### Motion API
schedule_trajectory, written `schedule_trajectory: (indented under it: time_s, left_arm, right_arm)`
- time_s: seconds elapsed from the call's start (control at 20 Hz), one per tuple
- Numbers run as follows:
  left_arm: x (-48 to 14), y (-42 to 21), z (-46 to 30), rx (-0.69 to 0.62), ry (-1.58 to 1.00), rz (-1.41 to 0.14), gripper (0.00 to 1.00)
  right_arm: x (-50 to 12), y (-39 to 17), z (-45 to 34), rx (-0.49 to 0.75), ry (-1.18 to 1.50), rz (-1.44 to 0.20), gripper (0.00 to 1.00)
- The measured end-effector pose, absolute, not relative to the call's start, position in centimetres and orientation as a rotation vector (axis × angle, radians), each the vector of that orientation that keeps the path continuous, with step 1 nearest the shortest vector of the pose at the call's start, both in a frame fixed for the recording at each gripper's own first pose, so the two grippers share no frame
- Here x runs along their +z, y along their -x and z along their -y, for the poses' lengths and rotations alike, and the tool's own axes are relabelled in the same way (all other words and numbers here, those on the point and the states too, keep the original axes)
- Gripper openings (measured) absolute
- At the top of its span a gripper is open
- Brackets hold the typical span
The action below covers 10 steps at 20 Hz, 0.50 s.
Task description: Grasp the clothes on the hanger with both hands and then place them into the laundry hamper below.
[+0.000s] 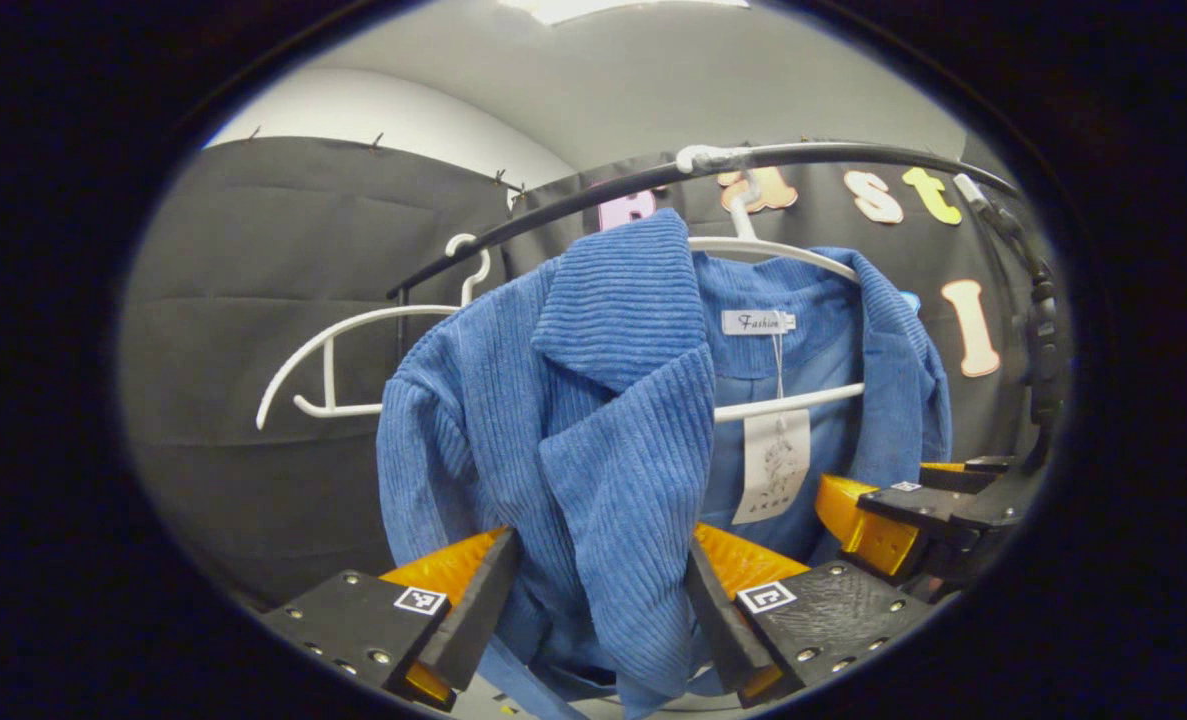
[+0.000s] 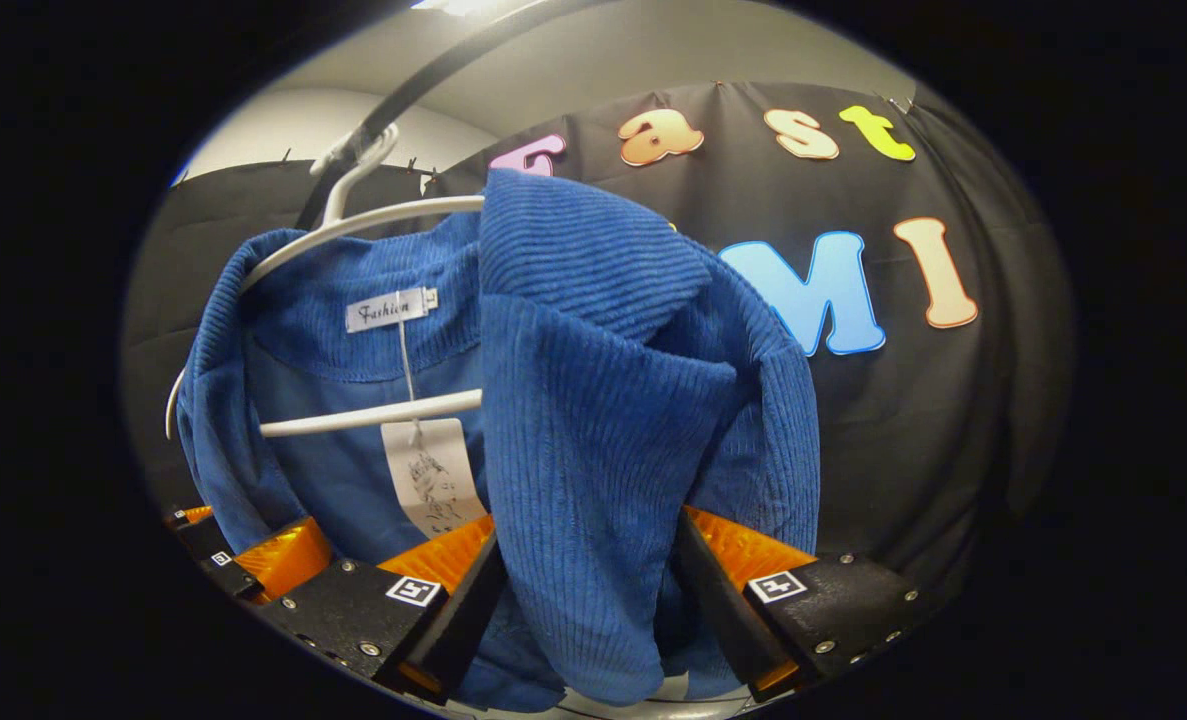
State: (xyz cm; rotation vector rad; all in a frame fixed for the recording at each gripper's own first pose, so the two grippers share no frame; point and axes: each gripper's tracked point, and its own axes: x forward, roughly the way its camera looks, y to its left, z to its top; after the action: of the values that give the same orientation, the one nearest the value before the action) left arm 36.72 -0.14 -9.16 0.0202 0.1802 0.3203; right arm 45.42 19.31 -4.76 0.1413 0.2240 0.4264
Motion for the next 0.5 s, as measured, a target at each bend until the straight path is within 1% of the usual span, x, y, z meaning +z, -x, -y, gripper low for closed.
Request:
schedule_trajectory:
  time_s: [0.05, 0.15, 0.25, 0.3, 0.35, 0.4, 0.45, 0.5]
  left_arm:
    - [-9.0, -36.7, 0.1, 0.324, -0.019, -0.174, 0.89]
    - [-8.8, -36.4, 0.1, 0.325, -0.022, -0.166, 0.89]
    - [-8.9, -36.4, -0.2, 0.327, -0.029, -0.165, 0.76]
    - [-9.1, -36.4, 0.1, 0.319, -0.028, -0.173, 0.70]
    - [-9.1, -36.5, 0.4, 0.308, -0.025, -0.175, 0.70]
    - [-8.9, -36.4, 0.1, 0.324, -0.027, -0.165, 0.70]
    - [-8.8, -36.1, -0.4, 0.343, -0.023, -0.155, 0.57]
    - [-9.1, -36.4, 0.4, 0.317, 0.003, -0.156, 0.44]
  right_arm:
    - [-5.1, -45.8, -19.5, 0.420, -0.145, -0.237, 0.96]
    - [-5.6, -45.9, -19.6, 0.427, -0.156, -0.257, 0.87]
    - [-5.5, -46.1, -19.1, 0.420, -0.152, -0.246, 0.64]
    - [-5.2, -46.2, -18.8, 0.417, -0.150, -0.235, 0.45]
    - [-5.0, -46.4, -18.4, 0.405, -0.154, -0.219, 0.36]
    - [-4.5, -46.3, -18.1, 0.406, -0.173, -0.209, 0.13]
    - [-4.2, -45.9, -18.5, 0.430, -0.193, -0.211, 0.08]
    - [-4.1, -45.8, -18.7, 0.446, -0.196, -0.210, 0.05]
